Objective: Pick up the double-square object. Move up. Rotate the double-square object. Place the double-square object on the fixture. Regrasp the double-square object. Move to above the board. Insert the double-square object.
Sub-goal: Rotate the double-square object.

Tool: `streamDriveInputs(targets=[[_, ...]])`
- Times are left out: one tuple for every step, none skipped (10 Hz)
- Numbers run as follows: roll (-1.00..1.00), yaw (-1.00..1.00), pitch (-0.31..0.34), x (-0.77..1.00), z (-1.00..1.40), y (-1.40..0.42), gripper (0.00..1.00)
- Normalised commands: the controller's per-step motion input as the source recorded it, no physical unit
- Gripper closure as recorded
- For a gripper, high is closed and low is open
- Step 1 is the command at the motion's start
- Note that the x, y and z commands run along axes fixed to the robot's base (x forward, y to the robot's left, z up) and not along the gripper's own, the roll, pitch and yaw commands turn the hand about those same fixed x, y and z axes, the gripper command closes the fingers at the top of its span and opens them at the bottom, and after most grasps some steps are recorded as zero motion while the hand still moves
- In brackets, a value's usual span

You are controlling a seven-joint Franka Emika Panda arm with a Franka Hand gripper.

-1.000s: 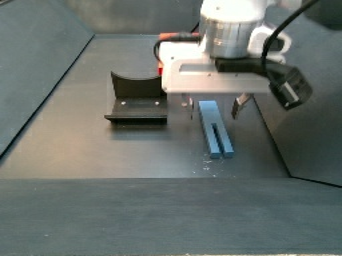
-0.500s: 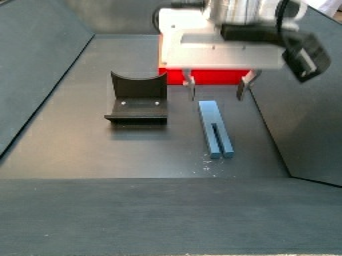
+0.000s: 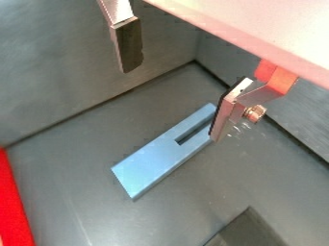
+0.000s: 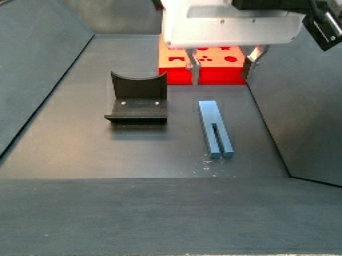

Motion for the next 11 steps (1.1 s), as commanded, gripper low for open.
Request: streamDriveInputs(targets=[[0.00,1.00,0.000,0.04,-0.21,0.01,0.00],[0.00,1.00,0.000,0.04,-0.13,0.00,0.00],[0.00,1.00,0.000,0.03,-0.04,0.00,0.00],[0.00,1.00,0.000,0.03,-0.03,0.00,0.00],[0.00,1.00,0.000,0.03,-0.03,0.00,0.00],[0.00,1.00,0.000,0.02,-0.03,0.00,0.00],[0.00,1.00,0.000,0.02,-0.03,0.00,0.00],[0.00,1.00,0.000,0.02,-0.03,0.00,0.00],[0.00,1.00,0.000,0.02,-0.03,0.00,0.00],[0.00,1.00,0.000,0.02,-0.03,0.00,0.00],[0.00,1.00,0.000,0.02,-0.03,0.00,0.00]])
